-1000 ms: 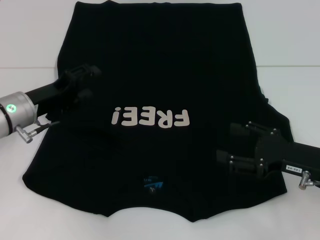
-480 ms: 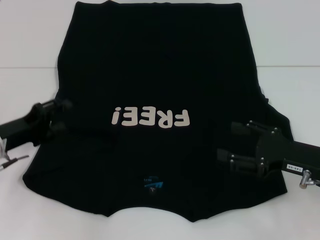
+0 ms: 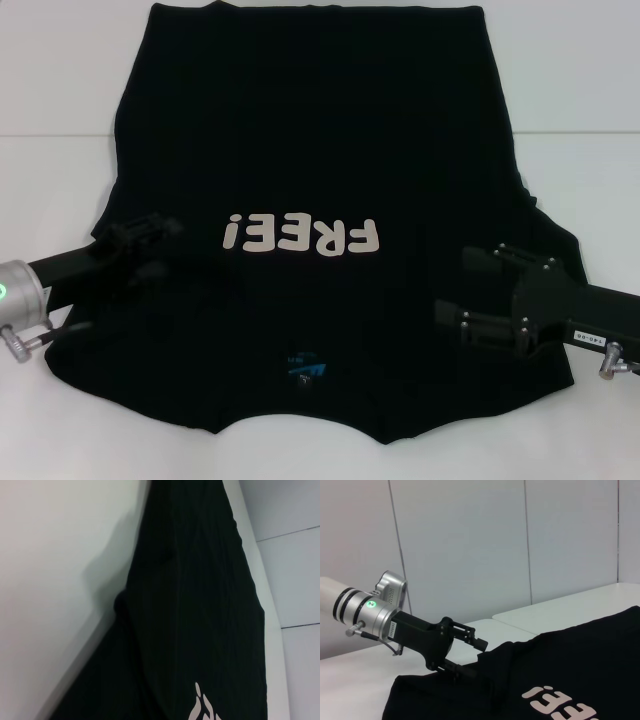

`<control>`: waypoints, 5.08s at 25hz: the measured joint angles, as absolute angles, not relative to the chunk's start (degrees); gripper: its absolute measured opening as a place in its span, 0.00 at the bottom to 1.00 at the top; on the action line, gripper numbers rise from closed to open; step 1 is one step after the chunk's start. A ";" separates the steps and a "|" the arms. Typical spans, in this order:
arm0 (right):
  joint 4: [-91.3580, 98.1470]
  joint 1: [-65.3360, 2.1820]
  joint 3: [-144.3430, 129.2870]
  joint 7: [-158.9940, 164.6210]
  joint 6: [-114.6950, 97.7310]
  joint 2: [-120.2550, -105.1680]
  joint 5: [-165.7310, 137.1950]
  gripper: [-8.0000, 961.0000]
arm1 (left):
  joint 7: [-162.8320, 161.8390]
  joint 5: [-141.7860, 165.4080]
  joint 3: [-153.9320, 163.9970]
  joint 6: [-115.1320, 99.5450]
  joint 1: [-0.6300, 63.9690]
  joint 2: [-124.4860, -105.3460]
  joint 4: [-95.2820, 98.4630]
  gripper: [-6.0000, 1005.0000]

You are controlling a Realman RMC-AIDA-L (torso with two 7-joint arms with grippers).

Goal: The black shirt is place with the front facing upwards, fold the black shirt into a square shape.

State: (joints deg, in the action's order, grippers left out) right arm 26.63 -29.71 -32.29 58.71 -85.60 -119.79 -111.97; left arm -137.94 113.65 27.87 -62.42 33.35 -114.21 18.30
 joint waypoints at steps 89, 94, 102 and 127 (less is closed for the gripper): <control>31.68 -28.70 -25.11 87.86 -84.31 -115.70 -112.40 0.92 | -118.58 102.64 28.10 -78.56 30.41 -114.77 22.82 0.73; 39.05 -30.42 -26.03 116.94 -85.69 -109.89 -123.43 0.92 | -106.36 103.50 28.11 -90.56 25.96 -112.94 27.40 0.72; 48.74 -37.48 -28.05 142.86 -87.61 -108.89 -145.69 0.92 | -90.19 112.68 27.95 -95.29 22.50 -113.46 34.99 0.72; 32.46 -44.21 -36.94 145.15 -70.33 -110.34 -150.68 0.85 | -79.34 113.34 23.05 -98.79 21.40 -115.65 34.60 0.72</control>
State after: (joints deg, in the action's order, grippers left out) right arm 32.46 -44.21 -36.94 145.15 -70.33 -110.34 -150.68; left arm -79.34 113.34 23.05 -98.79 21.40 -115.65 34.60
